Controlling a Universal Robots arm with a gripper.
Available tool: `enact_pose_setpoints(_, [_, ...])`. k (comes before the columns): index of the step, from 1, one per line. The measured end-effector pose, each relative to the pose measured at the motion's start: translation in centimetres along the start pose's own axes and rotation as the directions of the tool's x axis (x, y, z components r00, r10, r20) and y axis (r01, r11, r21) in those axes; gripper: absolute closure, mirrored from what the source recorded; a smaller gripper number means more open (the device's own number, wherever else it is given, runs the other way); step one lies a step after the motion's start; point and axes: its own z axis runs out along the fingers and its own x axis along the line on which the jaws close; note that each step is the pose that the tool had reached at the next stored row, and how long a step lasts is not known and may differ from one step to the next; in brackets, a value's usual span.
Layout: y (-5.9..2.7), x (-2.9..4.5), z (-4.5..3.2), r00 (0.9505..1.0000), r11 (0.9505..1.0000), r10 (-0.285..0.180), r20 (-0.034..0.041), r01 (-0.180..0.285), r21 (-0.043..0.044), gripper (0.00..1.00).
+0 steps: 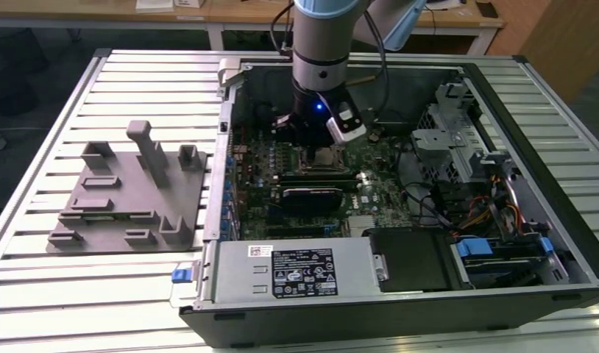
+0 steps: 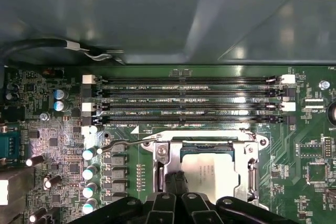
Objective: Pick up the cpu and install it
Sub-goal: 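Close the cpu cover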
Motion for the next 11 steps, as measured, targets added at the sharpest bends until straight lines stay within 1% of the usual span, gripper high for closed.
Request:
enact_pose_setpoints(1, [-0.01, 0.01, -0.18, 1.0000, 1.0000, 0.000, -0.0009, 0.000, 0.0008, 0.89])
enact_pose_setpoints(8, [0.03, 0.01, -1.49, 1.0000, 1.0000, 0.000, -0.0006, 0.000, 0.0010, 0.89])
enact_pose_setpoints(9, [0.05, 0.00, -1.84, 1.0000, 1.0000, 0.000, -0.0003, 0.000, 0.0009, 0.89])
enact_pose_setpoints(11, [0.06, 0.00, -2.29, 1.0000, 1.0000, 0.000, 0.0002, 0.000, 0.0009, 0.89])
